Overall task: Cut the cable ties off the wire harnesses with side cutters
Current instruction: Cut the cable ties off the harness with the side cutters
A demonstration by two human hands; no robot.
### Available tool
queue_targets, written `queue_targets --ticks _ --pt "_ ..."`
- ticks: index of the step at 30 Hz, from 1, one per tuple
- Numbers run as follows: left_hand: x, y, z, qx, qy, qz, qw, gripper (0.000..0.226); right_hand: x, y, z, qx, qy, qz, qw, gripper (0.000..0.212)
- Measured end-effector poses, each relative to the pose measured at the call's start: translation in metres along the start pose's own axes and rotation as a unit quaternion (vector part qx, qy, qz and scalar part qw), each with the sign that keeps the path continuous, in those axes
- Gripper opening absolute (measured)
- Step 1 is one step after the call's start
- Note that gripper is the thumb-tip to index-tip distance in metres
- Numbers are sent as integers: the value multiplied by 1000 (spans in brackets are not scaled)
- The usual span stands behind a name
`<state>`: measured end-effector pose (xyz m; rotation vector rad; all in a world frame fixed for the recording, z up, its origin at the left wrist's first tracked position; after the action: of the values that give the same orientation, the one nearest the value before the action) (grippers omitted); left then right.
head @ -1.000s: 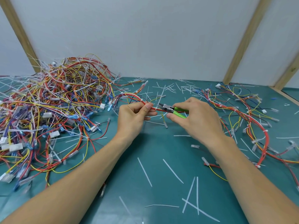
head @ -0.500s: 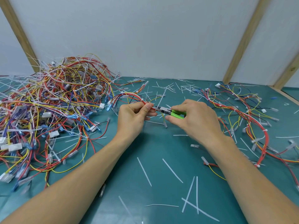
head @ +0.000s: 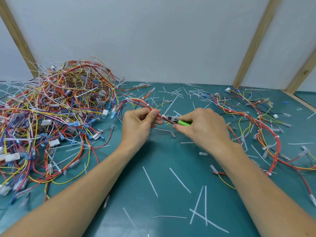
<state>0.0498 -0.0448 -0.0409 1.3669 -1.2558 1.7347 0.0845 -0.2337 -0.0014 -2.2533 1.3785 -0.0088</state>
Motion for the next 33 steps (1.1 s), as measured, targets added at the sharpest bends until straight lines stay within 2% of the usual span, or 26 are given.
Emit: queue_targets --ticks 6,9,13,17,20,23,29,33 --pt "0 0 -1 1 -5 -3 1000 22 -1 0 1 -14 -10 0 1000 24" --pt "0 0 -1 1 -6 -5 1000 22 0 0 3 -23 -13 1 1000 35" --pt "2 0 -1 3 7 -9 1000 22 1 0 0 3 -4 5 1000 30" --pt "3 0 -2 7 28 -20 999 22 21 -4 -2 46 -119 93 988 30" --pt "2 1 -4 17 54 -38 998 22 33 -7 4 28 -194 137 971 25" --pt "1 0 -7 31 91 -69 993 21 36 -6 10 0 -224 153 962 16" --pt "-1 -3 -12 47 169 -112 978 22 26 -8 1 35 -263 104 959 8" --pt "-2 -3 -14 56 208 -130 968 22 20 -5 2 20 -209 89 974 12"
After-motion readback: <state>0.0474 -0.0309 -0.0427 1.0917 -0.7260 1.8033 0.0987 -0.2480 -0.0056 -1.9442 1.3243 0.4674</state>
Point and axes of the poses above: each hand's wrist, its own y-axis away from the middle knuckle, its own z-axis out of the palm, x = y × z, the point moved 7 cm from there along -y, towards the middle knuckle, and after that the axes turned 3 degrees about y, right-handed, at the moved point
